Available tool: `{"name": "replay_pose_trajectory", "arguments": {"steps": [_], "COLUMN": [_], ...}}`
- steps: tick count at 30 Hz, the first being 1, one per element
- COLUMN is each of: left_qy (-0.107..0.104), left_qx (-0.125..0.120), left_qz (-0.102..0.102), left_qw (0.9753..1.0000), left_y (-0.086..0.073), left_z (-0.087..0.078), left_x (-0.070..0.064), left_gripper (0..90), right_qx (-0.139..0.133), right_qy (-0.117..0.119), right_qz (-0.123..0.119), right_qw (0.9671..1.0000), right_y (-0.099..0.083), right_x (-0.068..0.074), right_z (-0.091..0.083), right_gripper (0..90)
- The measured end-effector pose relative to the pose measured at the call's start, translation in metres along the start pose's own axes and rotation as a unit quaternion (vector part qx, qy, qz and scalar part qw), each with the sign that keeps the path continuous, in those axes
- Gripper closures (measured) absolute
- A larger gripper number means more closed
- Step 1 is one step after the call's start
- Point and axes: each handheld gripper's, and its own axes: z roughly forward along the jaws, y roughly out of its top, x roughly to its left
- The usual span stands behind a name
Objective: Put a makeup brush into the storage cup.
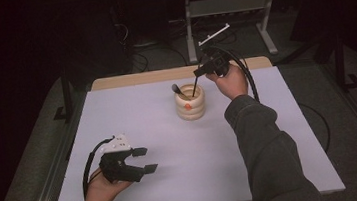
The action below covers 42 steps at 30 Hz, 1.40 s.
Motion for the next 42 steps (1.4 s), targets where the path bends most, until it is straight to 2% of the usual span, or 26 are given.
{"name": "replay_pose_trajectory", "arguments": {"steps": [2,13,18,20,21,22,24,32,35,37,41,42], "left_qy": [0.000,-0.004,-0.004,-0.005,-0.005,-0.005,-0.006,-0.004,-0.004,-0.003,0.001,0.001], "left_qx": [-0.001,0.000,0.001,0.002,0.002,0.001,0.001,0.004,0.006,0.004,0.002,-0.001], "left_qz": [0.005,-0.004,0.002,0.002,0.001,0.000,-0.001,-0.004,0.000,-0.006,-0.002,-0.011], "left_qw": [1.0000,1.0000,1.0000,1.0000,1.0000,1.0000,1.0000,1.0000,1.0000,1.0000,1.0000,0.9999], "left_y": [0.000,0.000,0.000,-0.001,-0.001,-0.001,-0.001,-0.001,-0.001,-0.002,-0.003,-0.003], "left_z": [0.000,0.001,0.002,0.002,0.002,0.003,0.003,0.003,0.004,0.004,0.003,0.003], "left_x": [0.001,0.000,0.000,0.001,0.001,0.000,0.000,-0.001,0.000,0.001,0.003,0.002], "left_gripper": [30.6,30.5,30.6,30.6,30.6,30.6,30.6,30.6,30.6,30.6,30.6,30.6], "right_qx": [0.001,-0.007,-0.003,0.000,0.001,0.003,0.003,0.003,0.001,-0.002,-0.014,-0.020], "right_qy": [0.001,0.001,-0.002,-0.001,0.001,0.000,-0.003,0.004,0.011,0.016,0.023,0.027], "right_qz": [0.000,0.012,0.014,0.014,0.006,0.012,0.008,0.014,0.023,0.026,0.041,0.042], "right_qw": [1.0000,0.9999,0.9999,0.9999,1.0000,0.9999,1.0000,0.9999,0.9997,0.9995,0.9988,0.9985], "right_y": [-0.001,-0.009,-0.012,-0.013,-0.014,-0.014,-0.015,-0.026,-0.029,-0.033,-0.042,-0.044], "right_x": [-0.001,-0.002,-0.001,-0.001,-0.002,-0.001,-0.001,-0.005,-0.005,-0.007,-0.009,-0.010], "right_z": [0.002,0.009,0.014,0.016,0.017,0.018,0.019,0.020,0.021,0.020,0.015,0.013], "right_gripper": [84.4,84.3,84.2,84.1,84.1,84.0,84.0,83.0,79.2,70.6,58.4,57.5]}}
